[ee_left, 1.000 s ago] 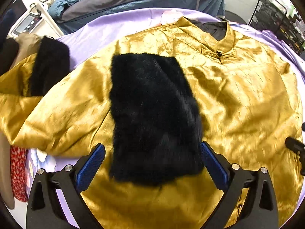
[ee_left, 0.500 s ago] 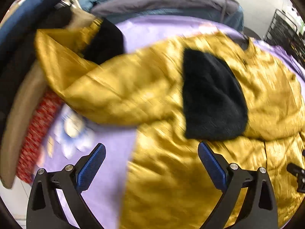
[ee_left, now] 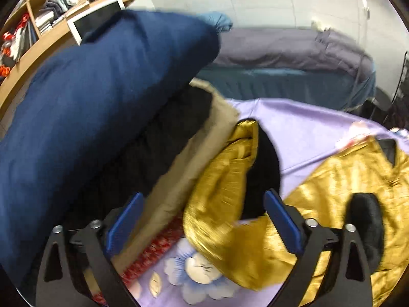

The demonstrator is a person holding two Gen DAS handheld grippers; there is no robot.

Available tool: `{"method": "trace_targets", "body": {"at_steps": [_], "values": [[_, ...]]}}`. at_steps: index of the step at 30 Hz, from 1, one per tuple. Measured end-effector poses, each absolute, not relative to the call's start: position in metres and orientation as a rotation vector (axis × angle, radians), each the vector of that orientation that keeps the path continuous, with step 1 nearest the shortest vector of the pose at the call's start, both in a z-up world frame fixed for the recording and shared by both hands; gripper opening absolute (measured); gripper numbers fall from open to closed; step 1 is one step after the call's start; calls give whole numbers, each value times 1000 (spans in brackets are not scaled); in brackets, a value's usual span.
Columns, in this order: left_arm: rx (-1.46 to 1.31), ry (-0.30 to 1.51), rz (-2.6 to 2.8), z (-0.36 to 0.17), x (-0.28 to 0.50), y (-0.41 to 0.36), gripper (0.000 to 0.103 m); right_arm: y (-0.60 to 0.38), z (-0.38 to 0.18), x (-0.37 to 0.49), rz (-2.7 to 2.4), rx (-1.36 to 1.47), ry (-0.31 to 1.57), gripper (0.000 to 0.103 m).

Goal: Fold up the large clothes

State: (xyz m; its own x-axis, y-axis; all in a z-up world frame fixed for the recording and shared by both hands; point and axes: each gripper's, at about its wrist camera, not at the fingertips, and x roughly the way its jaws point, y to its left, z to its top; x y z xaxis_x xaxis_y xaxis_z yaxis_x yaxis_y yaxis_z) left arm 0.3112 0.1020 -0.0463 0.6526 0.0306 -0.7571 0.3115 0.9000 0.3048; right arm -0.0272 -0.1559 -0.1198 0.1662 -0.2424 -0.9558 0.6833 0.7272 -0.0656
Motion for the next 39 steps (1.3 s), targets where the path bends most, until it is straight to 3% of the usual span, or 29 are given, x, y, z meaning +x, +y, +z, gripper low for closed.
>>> {"method": "trace_targets", "body": {"at_steps": [2, 4, 5, 6, 7, 16, 20, 23, 25, 28, 29, 34, 39], "values": [[454, 917, -167, -63, 325, 104, 72, -155, -118, -38, -714, 447, 1236, 98], [456, 974, -186, -75, 329, 105, 44, -155, -118, -44, -733, 466, 1236, 98], [445, 1001, -206, -81, 329, 106, 37, -154, -118, -47, -742, 472, 1236, 98], [424, 1028, -227, -85, 327, 105, 17, -154, -118, -50, -748, 476, 1237, 98], [407, 1036, -234, -86, 324, 104, 10, -153, -117, -52, -753, 478, 1236, 98], [342, 973, -432, -59, 232, 44, 7, -163, -105, -43, -721, 463, 1195, 98], [414, 995, -516, -77, 179, 4, 7, -168, -95, -32, -681, 446, 1164, 98], [498, 1026, -543, -107, 141, -26, 10, -169, -90, -31, -660, 432, 1159, 98], [545, 1046, -548, -125, 128, -42, 28, -170, -91, -34, -650, 429, 1164, 98], [576, 1073, -571, -141, 109, -51, 71, -170, -97, -41, -645, 441, 1184, 98], [577, 1087, -588, -142, 109, -52, 78, -171, -100, -43, -644, 448, 1190, 98], [580, 1071, -632, -130, 94, -49, 83, -176, -107, -50, -637, 477, 1191, 98], [456, 1009, -739, -75, 91, -16, 83, -181, -105, -47, -626, 488, 1168, 98]]}}
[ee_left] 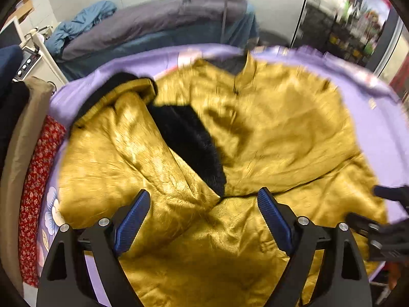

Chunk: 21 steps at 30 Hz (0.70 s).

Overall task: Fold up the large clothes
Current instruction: 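Grasp the other fur-cuffed sleeve with the left tool and fold it inward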

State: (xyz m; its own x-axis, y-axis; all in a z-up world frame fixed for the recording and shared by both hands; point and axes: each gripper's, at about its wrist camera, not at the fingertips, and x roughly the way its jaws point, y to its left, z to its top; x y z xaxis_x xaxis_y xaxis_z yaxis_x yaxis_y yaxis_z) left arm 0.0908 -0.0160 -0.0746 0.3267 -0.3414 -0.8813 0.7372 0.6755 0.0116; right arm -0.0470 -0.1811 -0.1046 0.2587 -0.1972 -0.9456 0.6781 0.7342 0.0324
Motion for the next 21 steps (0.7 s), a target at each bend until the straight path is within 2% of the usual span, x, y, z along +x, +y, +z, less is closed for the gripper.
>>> {"method": "trace_targets", "body": {"at_steps": [3, 6, 10, 12, 14, 15, 16, 18, 21], "values": [[380, 946, -702, -49, 113, 1, 84, -183, -103, -44, -615, 492, 1159, 98], [269, 968, -545, -38, 161, 29, 82, -183, -102, -41, -603, 494, 1156, 98], [93, 1148, -408, -67, 230, 62, 75, -182, -102, -39, -593, 492, 1153, 98], [-3, 1288, -435, -94, 251, 67, 66, -182, -102, -40, -592, 492, 1152, 98], [-94, 1375, -493, -112, 261, 64, 51, -182, -102, -41, -594, 490, 1155, 98], [-111, 1391, -505, -115, 262, 63, 36, -182, -102, -43, -598, 491, 1154, 98], [-126, 1402, -523, -116, 264, 58, 25, -183, -101, -44, -601, 494, 1153, 98], [-106, 1348, -555, -104, 262, 49, 12, -183, -100, -48, -610, 499, 1148, 98], [-13, 1122, -603, -49, 249, 30, 9, -188, -99, -55, -632, 515, 1137, 98]]}}
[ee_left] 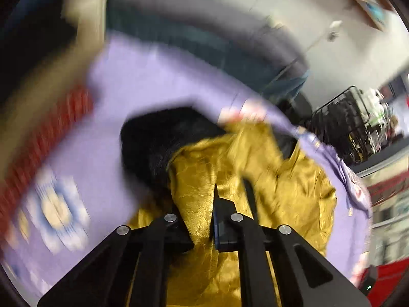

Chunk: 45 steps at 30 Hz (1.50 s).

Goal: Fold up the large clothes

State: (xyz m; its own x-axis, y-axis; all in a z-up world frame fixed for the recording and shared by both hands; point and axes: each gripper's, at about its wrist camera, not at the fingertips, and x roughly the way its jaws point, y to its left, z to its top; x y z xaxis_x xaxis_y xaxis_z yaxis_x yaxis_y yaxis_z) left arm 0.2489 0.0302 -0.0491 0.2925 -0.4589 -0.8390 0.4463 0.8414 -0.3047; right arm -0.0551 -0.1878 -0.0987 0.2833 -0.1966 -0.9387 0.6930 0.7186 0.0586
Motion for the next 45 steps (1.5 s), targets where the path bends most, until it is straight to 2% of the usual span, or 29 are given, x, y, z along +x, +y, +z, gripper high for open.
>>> {"method": "trace_targets", "body": {"at_steps": [5, 9, 15, 21, 24, 25, 27, 31, 35, 37, 39, 45], "values": [[-25, 795, -520, 43, 244, 31, 8, -195, -97, -62, -653, 548, 1118, 98], [44, 638, -408, 71, 232, 27, 7, -193, -94, -60, -647, 547, 1105, 98], [293, 679, -544, 24, 177, -36, 7, -191, -89, -57, -648, 523, 1089, 98], [607, 857, -784, -81, 75, -118, 9, -208, -84, -75, -713, 576, 1061, 98], [778, 845, -860, -117, 24, -135, 18, -218, -80, -87, -748, 594, 1044, 98], [844, 811, -880, -126, 6, -137, 34, -221, -78, -91, -757, 595, 1041, 98], [942, 768, -954, -138, -20, -137, 54, -228, -75, -94, -773, 602, 1031, 98], [1012, 754, -1001, -150, -34, -125, 56, -244, -62, -83, -770, 596, 1011, 94], [1070, 720, -1008, -149, -39, -105, 57, -255, -31, -47, -727, 519, 940, 93], [1028, 746, -1029, -143, -38, -92, 66, -256, -20, -18, -657, 503, 947, 93], [1010, 755, -1043, -142, -39, -84, 72, -247, -15, 22, -533, 473, 1006, 93], [1082, 742, -1063, -152, -51, -77, 75, -176, -38, 134, -246, 214, 1340, 93]]}}
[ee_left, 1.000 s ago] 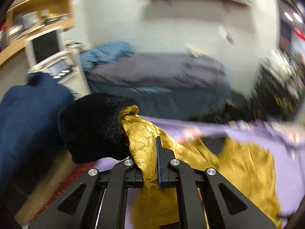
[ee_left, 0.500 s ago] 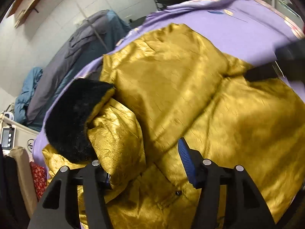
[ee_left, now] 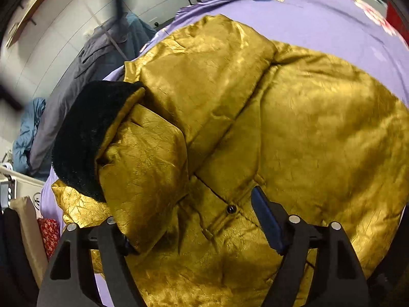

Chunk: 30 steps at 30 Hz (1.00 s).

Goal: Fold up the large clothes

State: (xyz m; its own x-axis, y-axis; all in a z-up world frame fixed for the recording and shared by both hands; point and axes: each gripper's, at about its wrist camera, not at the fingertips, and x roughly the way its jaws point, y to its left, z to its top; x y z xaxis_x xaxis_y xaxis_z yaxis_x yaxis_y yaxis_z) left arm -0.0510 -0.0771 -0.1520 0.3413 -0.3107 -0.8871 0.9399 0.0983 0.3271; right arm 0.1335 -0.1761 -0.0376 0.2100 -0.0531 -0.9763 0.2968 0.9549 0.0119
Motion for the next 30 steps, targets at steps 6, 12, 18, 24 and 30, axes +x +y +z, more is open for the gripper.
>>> {"method": "trace_targets", "body": {"at_steps": [6, 12, 18, 24, 30], "values": [[1117, 730, -1047, -158, -50, -80, 77, -122, -76, 183, -208, -34, 1477, 93], [1194, 710, -1033, -169, -56, -77, 79, -129, -114, 169, -272, -113, 1593, 32], [1150, 685, -1013, -156, -46, -73, 84, -171, -46, 119, -276, 153, 1332, 23], [993, 656, -1007, -114, -23, -65, 87, -195, 9, 48, -297, 187, 1074, 23], [747, 756, -1010, -80, 9, -43, 92, -222, 6, -30, -384, 305, 957, 23]]}}
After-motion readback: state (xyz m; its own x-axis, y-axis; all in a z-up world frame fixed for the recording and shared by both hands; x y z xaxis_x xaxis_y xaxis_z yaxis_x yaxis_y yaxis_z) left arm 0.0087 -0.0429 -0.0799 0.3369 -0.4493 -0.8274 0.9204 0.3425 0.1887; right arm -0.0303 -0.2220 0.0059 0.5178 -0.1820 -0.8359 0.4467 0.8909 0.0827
